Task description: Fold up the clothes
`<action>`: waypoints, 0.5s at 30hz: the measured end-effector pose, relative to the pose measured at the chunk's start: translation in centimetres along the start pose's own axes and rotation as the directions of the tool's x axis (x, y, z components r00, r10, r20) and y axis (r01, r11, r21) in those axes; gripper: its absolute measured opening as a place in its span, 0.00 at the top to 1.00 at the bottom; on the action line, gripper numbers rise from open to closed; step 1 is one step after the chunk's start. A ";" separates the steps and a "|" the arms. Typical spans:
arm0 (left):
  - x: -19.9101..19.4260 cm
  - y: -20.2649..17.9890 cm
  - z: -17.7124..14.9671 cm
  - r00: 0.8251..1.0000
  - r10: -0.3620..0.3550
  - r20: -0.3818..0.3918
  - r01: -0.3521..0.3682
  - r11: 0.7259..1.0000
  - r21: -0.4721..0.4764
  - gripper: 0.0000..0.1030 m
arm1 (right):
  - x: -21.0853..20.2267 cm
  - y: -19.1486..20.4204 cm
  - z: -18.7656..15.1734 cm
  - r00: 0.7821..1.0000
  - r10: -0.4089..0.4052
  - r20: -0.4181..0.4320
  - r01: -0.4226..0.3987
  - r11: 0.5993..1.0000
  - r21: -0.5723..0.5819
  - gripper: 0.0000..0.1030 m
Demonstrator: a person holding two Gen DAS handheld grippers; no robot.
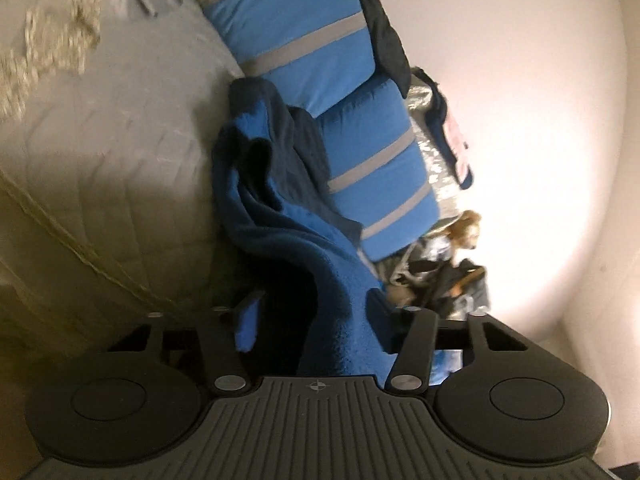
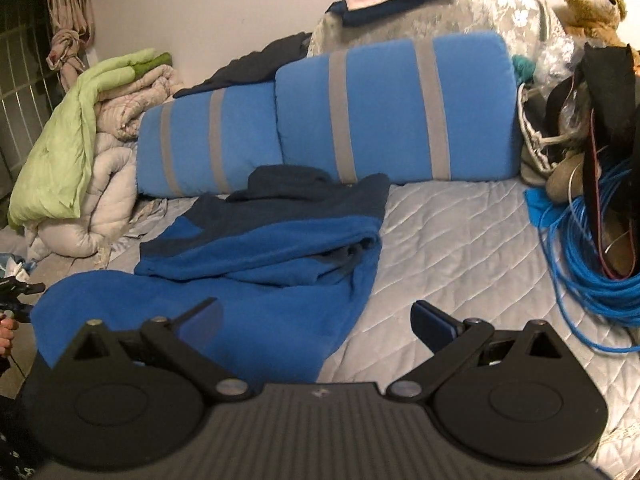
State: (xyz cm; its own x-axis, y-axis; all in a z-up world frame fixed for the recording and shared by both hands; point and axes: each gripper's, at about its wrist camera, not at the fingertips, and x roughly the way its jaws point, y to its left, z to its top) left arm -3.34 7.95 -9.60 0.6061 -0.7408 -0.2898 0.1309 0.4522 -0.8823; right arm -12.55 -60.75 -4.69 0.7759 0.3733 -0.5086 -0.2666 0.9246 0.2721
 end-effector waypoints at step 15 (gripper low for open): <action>0.2 -1.6 -0.6 0.999 0.021 0.035 -0.022 1.000 0.010 0.84 | 1.1 -1.4 -3.0 0.999 0.038 -0.039 -0.033 0.993 0.116 0.00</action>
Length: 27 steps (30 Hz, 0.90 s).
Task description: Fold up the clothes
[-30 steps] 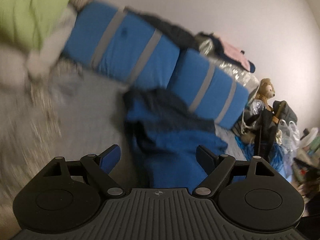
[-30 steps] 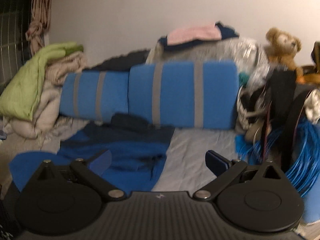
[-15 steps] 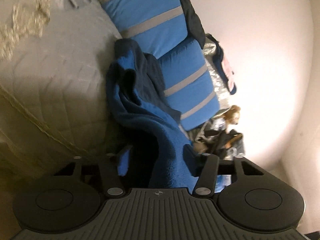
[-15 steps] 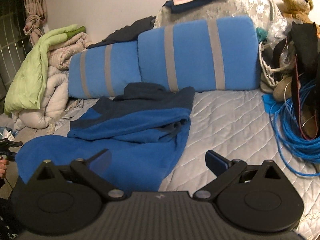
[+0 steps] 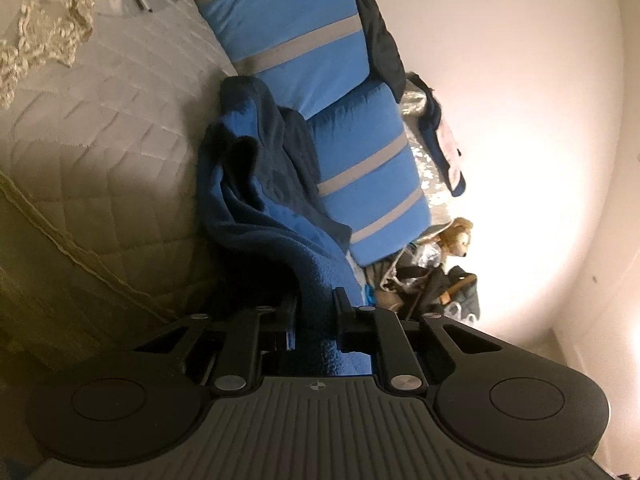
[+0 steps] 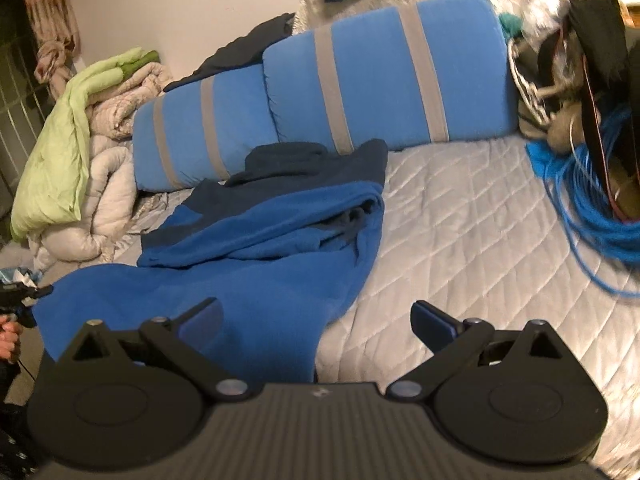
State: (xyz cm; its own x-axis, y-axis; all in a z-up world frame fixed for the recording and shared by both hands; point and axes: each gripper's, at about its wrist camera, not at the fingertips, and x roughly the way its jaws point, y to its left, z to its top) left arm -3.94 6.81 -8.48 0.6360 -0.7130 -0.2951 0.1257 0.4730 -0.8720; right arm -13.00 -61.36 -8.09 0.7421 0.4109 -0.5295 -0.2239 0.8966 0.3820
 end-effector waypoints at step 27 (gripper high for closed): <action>-0.3 -1.1 0.0 0.999 0.044 0.027 -0.045 0.998 0.032 0.84 | 3.7 -6.4 -8.7 0.841 0.520 0.148 -0.528 0.732 0.432 0.91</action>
State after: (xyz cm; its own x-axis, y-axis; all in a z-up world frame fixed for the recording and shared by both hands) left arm -4.30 6.50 -7.42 0.6616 -0.6769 -0.3227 0.1214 0.5214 -0.8446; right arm -14.30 -64.14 -19.04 0.6014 0.7874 -0.1352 -0.2827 0.3680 0.8858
